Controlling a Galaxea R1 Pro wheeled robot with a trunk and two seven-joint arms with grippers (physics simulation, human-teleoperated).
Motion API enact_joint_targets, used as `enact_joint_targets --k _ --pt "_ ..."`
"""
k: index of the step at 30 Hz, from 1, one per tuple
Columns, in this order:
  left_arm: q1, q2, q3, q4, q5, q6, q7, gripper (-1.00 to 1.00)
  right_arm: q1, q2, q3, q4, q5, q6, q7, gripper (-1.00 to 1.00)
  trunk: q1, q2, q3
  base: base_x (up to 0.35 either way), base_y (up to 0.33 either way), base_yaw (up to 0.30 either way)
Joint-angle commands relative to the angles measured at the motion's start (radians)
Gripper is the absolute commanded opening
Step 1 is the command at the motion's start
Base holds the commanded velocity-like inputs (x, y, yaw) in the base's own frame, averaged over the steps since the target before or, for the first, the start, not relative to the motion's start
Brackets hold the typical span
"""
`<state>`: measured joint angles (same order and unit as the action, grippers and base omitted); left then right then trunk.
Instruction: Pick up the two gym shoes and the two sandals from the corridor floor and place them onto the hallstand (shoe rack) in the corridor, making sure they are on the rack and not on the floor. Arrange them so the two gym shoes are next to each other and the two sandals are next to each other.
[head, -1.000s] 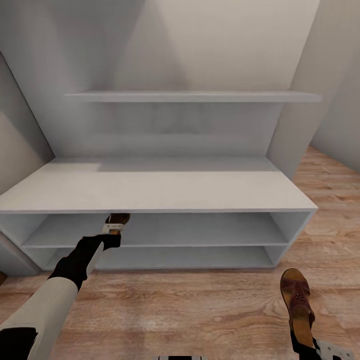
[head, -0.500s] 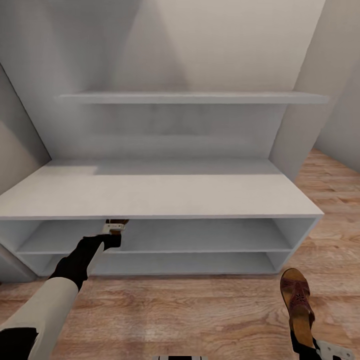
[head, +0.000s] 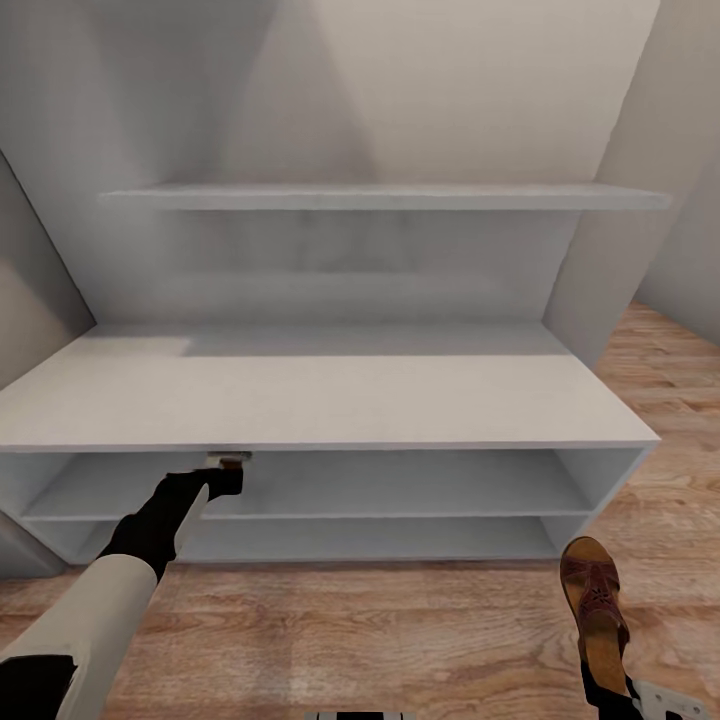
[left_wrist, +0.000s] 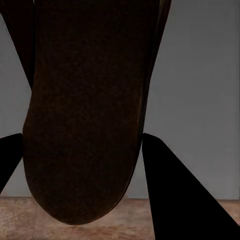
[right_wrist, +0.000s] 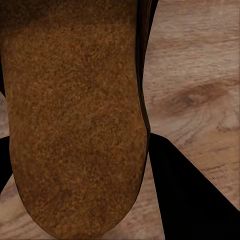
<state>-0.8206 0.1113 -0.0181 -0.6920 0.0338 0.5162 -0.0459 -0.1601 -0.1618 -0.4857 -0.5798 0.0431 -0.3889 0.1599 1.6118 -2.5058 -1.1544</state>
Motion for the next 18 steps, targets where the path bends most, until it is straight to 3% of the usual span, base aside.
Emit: enact_joint_targets --k 1,18 --pt "-0.001 0.001 -0.002 -0.002 0.0 0.005 -0.003 -1.0 -0.001 0.001 -0.007 0.001 0.001 -0.002 0.009 -1.0 0.0 0.0 -0.001 0.019 0.0 0.0" --pt "0.0 -0.001 -0.012 -0.001 -0.001 0.003 -0.005 -1.0 -0.001 0.001 -0.007 0.001 0.001 -0.002 0.009 -1.0 0.0 0.0 -0.001 0.001 0.0 0.0"
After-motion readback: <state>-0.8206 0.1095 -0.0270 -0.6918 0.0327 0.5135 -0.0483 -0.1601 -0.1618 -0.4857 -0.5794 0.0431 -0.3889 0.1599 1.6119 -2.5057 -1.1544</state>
